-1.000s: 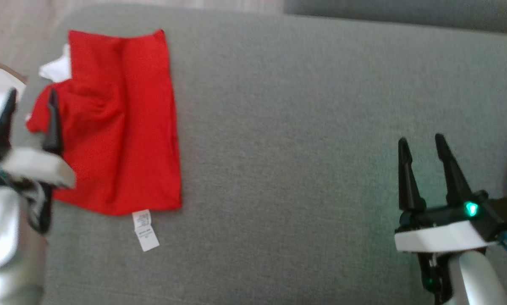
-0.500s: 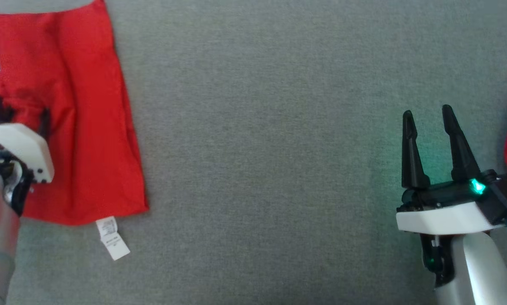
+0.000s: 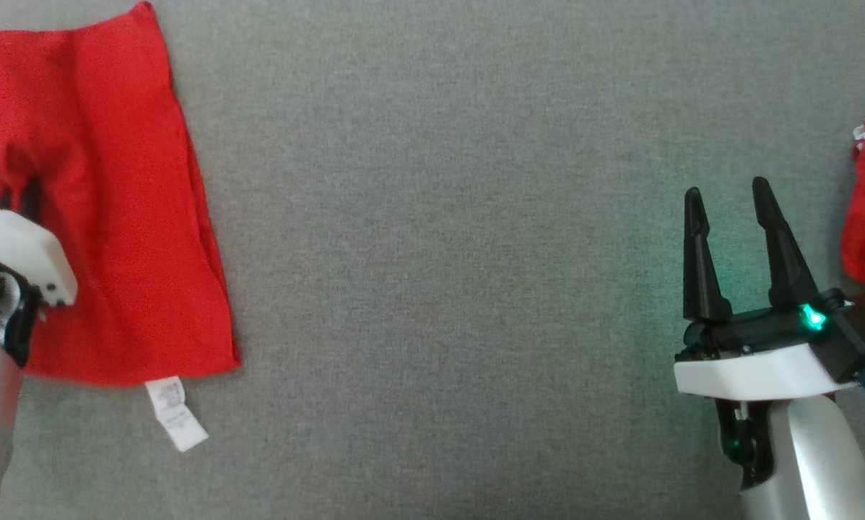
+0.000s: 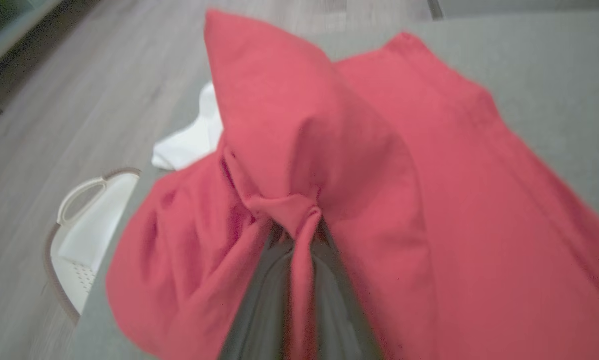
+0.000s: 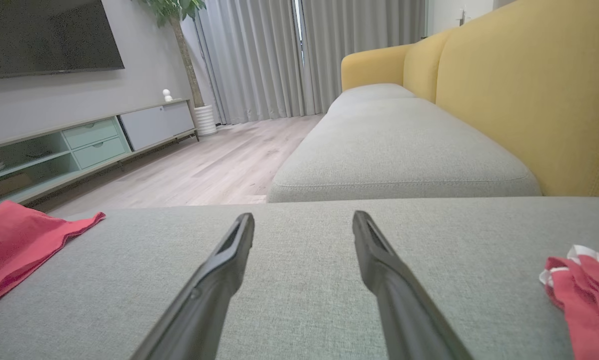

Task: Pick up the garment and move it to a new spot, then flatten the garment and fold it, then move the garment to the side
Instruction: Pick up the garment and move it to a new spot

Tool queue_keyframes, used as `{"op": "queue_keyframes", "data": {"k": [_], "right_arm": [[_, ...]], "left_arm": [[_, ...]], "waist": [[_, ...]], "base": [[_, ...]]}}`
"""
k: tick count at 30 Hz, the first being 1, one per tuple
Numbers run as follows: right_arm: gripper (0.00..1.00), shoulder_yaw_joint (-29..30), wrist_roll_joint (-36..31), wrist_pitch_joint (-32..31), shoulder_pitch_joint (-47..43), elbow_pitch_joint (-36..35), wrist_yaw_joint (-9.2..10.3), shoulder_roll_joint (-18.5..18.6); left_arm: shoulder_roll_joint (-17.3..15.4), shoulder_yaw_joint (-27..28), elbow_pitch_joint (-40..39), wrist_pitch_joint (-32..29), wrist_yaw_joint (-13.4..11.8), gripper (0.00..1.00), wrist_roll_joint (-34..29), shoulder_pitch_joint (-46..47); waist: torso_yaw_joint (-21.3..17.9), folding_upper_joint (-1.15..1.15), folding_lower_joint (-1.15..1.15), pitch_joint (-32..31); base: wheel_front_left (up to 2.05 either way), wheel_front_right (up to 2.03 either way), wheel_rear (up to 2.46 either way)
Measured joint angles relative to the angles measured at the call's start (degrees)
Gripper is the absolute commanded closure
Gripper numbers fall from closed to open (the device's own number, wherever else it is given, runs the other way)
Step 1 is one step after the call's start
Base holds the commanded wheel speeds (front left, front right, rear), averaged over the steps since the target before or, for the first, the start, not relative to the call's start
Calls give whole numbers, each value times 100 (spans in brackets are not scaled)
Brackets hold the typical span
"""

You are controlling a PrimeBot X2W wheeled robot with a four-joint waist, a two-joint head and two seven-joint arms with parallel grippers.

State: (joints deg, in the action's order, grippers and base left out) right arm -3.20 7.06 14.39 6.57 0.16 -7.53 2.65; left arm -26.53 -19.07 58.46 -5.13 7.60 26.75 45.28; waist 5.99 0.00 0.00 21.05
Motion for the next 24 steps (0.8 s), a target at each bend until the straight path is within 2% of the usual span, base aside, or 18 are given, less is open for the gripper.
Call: {"op": "queue_keyframes", "data": {"k": [5, 9, 15, 18, 24], "right_arm": [[0, -41, 57, 0, -7, 43, 0, 0], [0, -56, 156, 0, -23, 100, 0, 0], [0, -93, 304, 0, -55, 162, 0, 0], [0, -141, 346, 0, -127, 174, 0, -1], [0, -255, 479, 0, -181, 175, 0, -1]], "left_arm": [[11, 53, -246, 1293, -1, 100, 0, 136], [113, -155, -825, 1741, -1, 100, -5, 267], [467, -568, -2026, 1767, -1, 100, 90, 216], [645, -743, -2632, 1488, -21, 100, 168, 67], [1167, -1121, -3516, 954, -412, 100, 215, -366]], "waist": [[-7, 0, 0, -260], [-14, 0, 0, -528], [-59, 0, -1, -941], [-142, 0, -1, -1094], [-475, 0, -1, -1190]], "base": [[0, 0, 0], [0, 0, 0], [0, 0, 0], [0, 0, 0], [0, 0, 0]]}}
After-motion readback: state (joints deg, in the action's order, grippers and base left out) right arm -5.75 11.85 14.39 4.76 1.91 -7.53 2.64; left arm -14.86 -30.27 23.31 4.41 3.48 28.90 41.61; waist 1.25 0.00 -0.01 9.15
